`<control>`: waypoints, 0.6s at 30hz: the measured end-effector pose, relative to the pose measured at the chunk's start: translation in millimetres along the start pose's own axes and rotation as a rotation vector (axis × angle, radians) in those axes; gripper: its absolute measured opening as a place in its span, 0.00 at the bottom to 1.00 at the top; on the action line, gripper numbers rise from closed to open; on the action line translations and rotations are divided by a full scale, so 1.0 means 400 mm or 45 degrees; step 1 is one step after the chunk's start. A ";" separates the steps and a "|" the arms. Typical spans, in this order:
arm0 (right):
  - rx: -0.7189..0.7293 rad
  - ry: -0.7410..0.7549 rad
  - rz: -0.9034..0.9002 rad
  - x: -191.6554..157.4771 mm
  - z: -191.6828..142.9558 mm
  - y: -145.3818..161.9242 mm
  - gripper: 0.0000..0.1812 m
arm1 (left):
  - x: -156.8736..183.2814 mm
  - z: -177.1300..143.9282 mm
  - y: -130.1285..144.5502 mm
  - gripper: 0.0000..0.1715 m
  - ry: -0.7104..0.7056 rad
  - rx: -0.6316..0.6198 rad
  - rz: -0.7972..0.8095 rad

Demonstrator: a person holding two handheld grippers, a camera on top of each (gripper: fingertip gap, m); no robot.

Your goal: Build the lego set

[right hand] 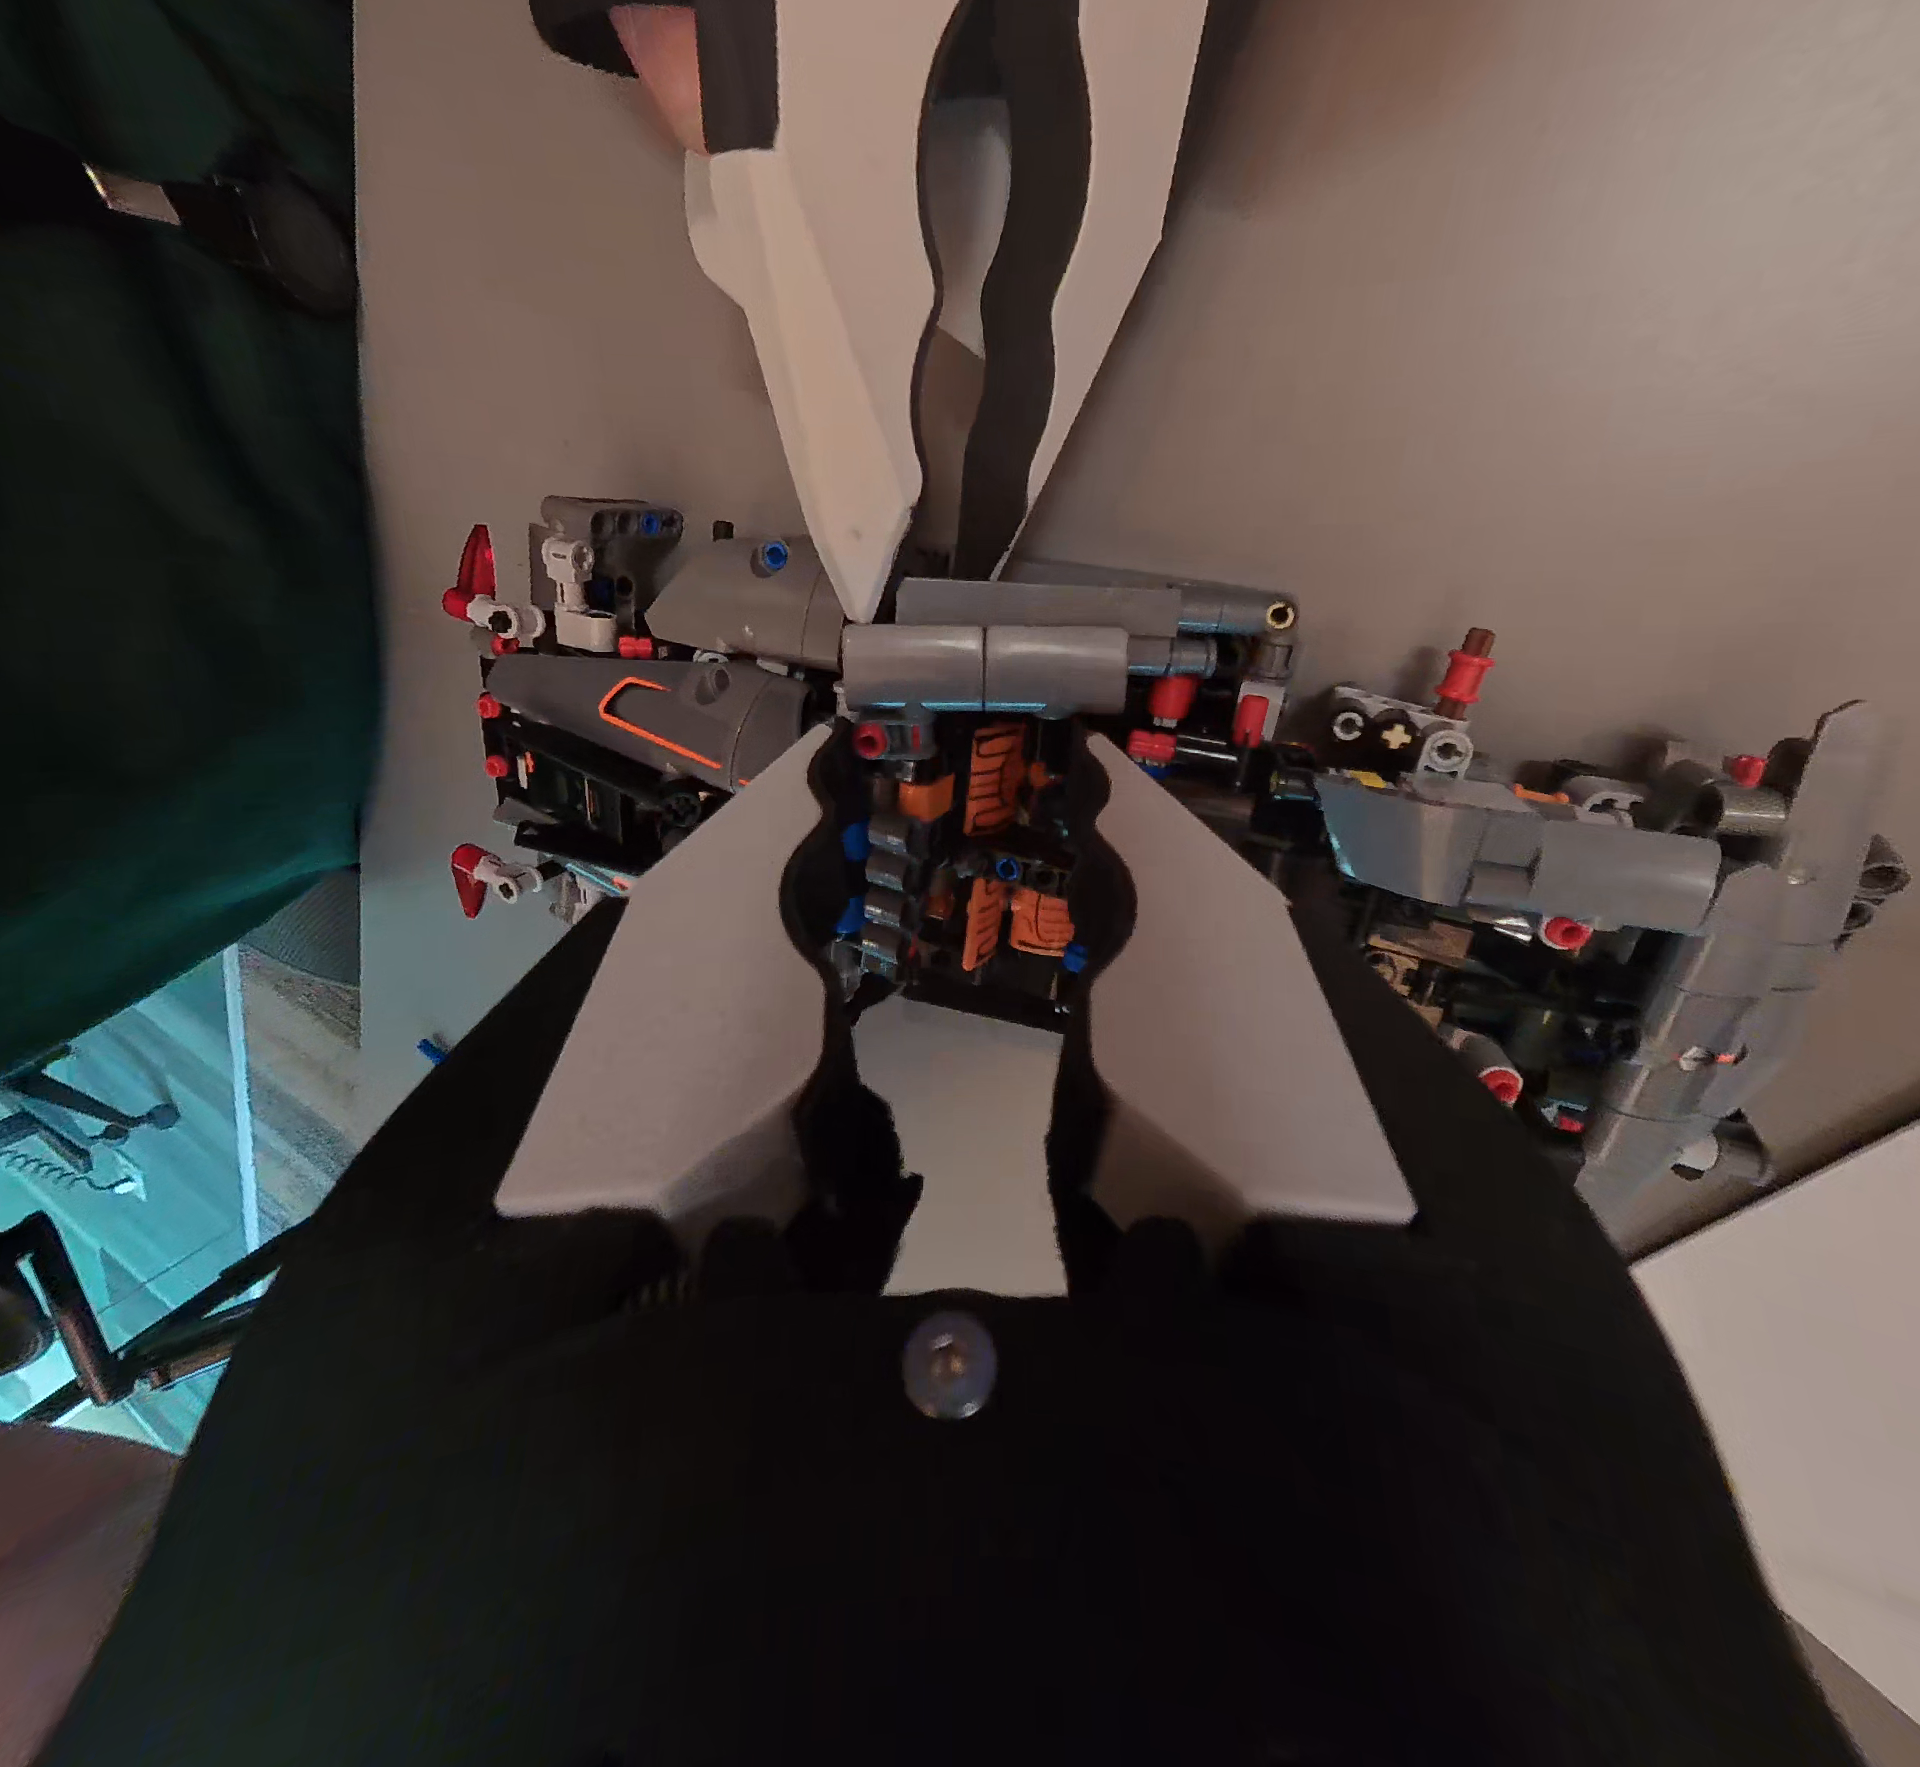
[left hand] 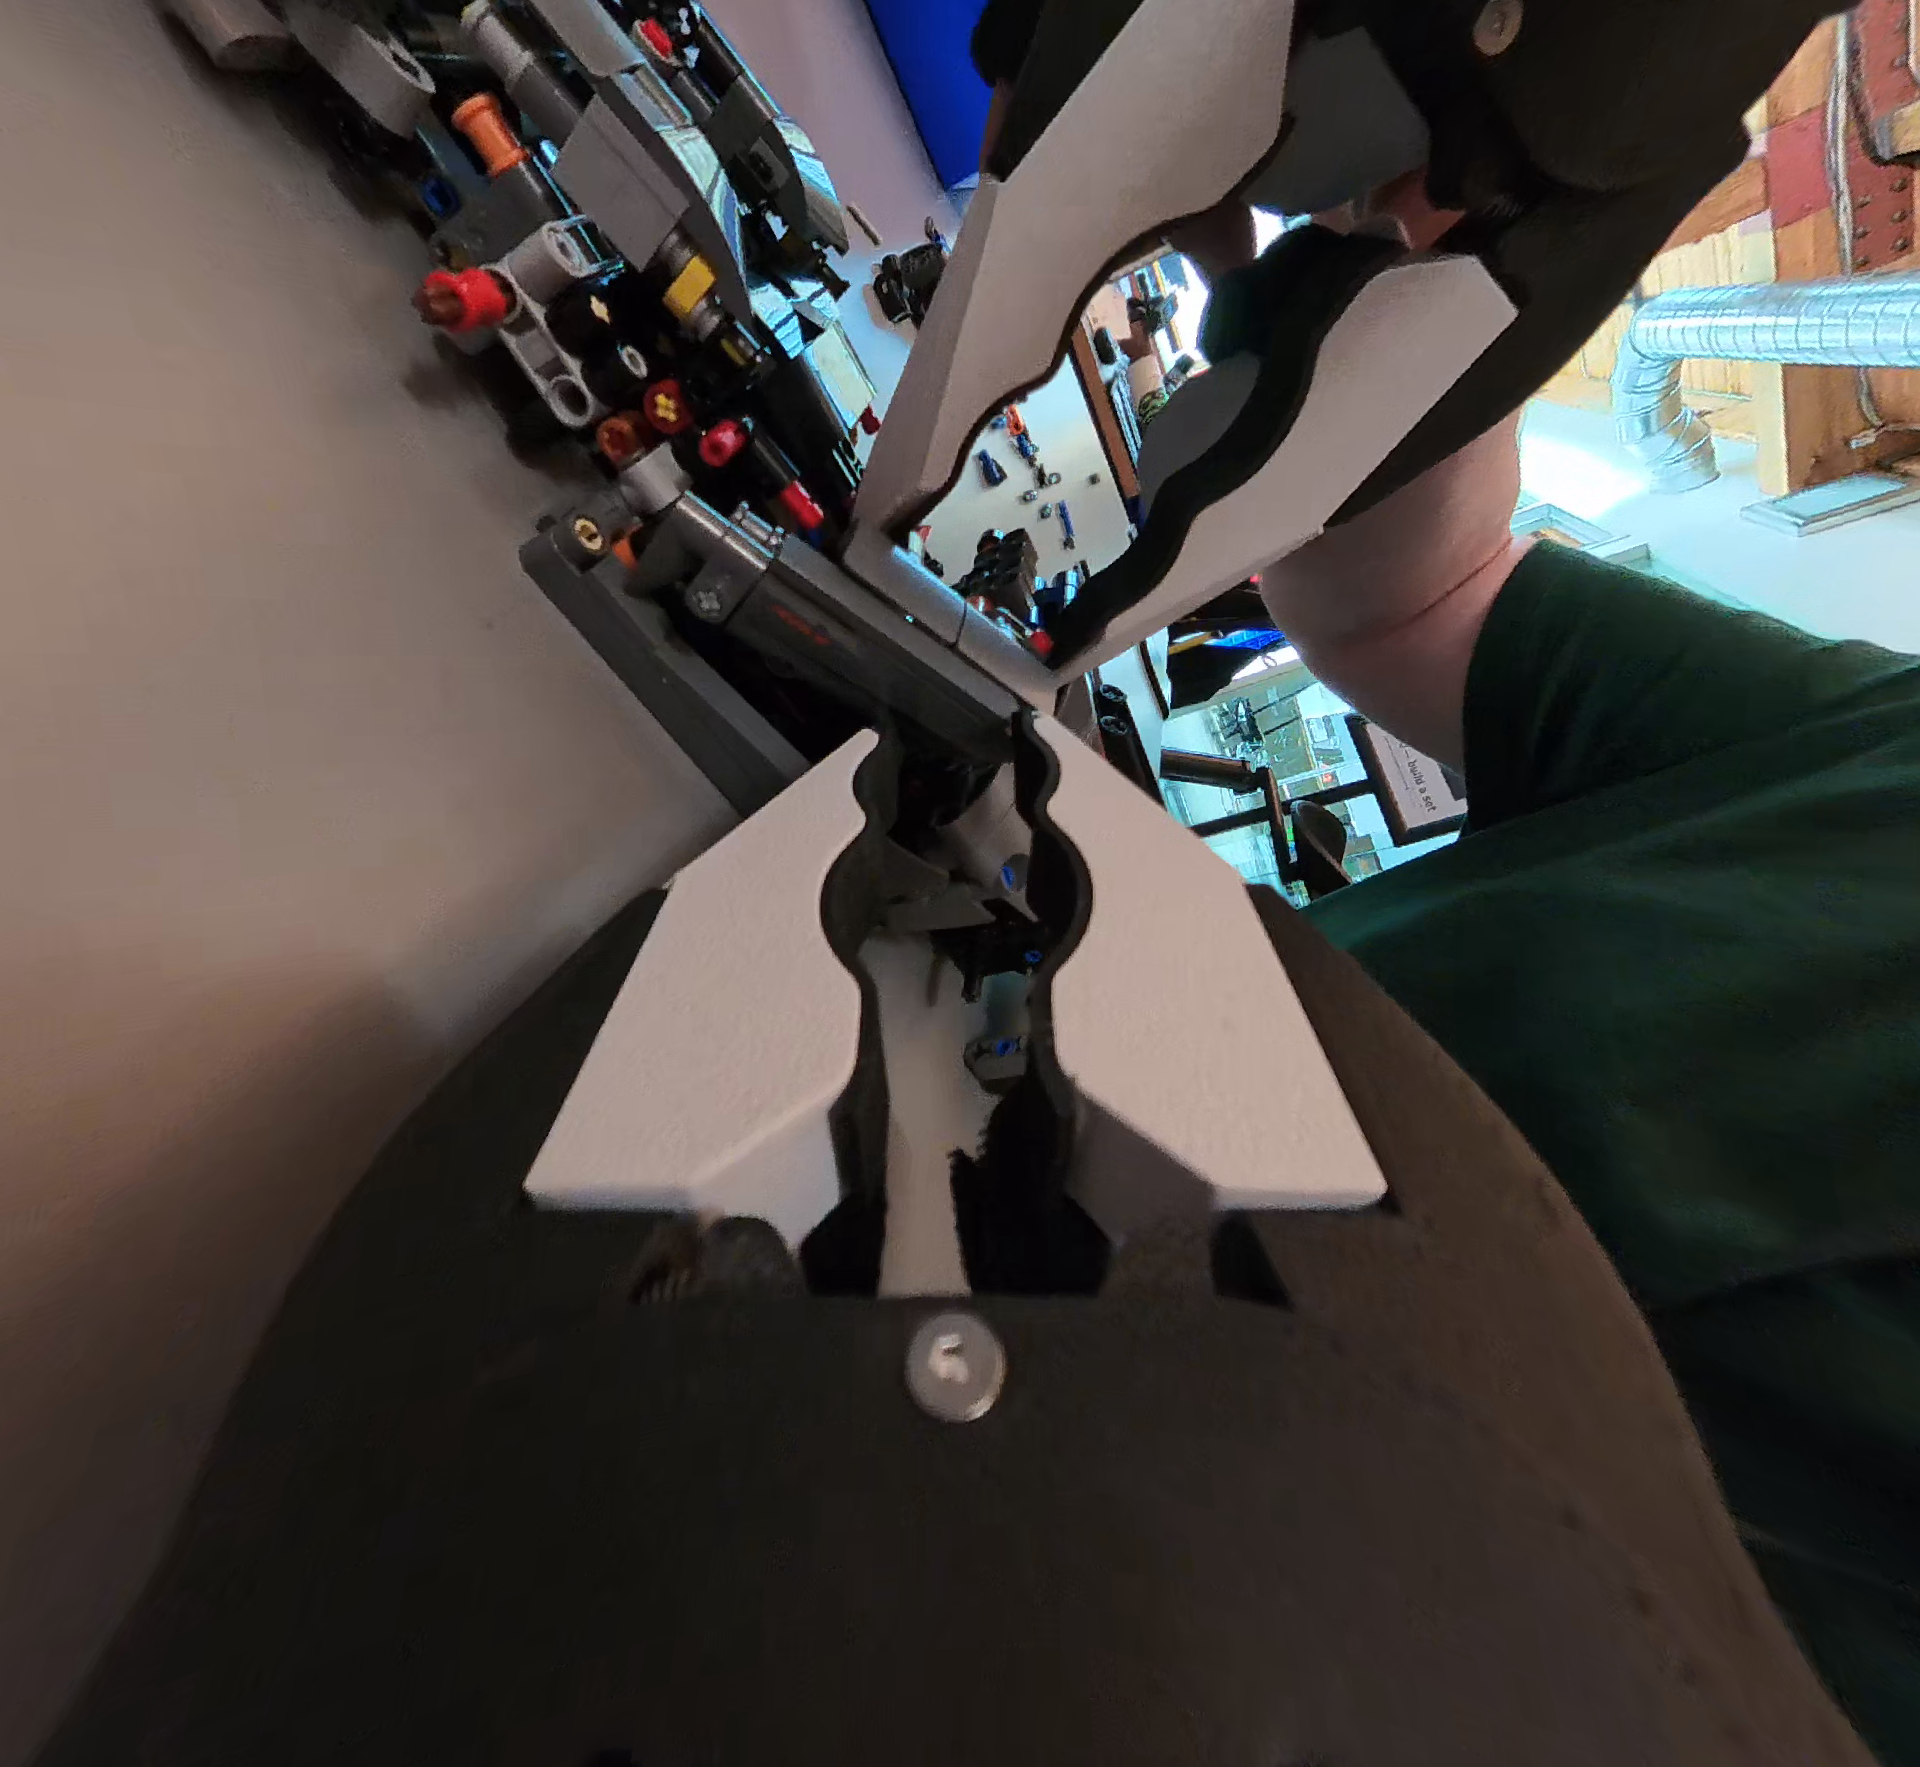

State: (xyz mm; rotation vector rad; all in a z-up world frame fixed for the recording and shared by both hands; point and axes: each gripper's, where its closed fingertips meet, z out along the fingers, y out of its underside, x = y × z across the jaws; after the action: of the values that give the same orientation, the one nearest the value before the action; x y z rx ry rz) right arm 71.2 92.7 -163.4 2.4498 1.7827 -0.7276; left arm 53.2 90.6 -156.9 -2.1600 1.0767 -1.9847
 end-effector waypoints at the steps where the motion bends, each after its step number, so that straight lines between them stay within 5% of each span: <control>1: -0.002 0.004 -0.008 0.001 -0.001 0.000 0.20 | 0.000 0.000 0.000 0.11 -0.004 -0.008 0.014; 12: 0.059 -0.073 0.001 0.001 0.002 -0.012 0.21 | 0.011 -0.029 -0.007 0.13 -0.070 -0.005 0.308; 18: 0.081 -0.092 -0.001 0.002 0.004 -0.015 0.21 | -0.019 -0.033 0.002 0.12 -0.288 -0.057 0.560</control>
State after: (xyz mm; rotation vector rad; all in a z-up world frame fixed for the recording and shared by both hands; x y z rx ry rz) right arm 65.4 94.9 -163.5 2.4279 1.7624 -0.8742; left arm 41.5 99.0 -161.3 -1.8939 1.4133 -1.5030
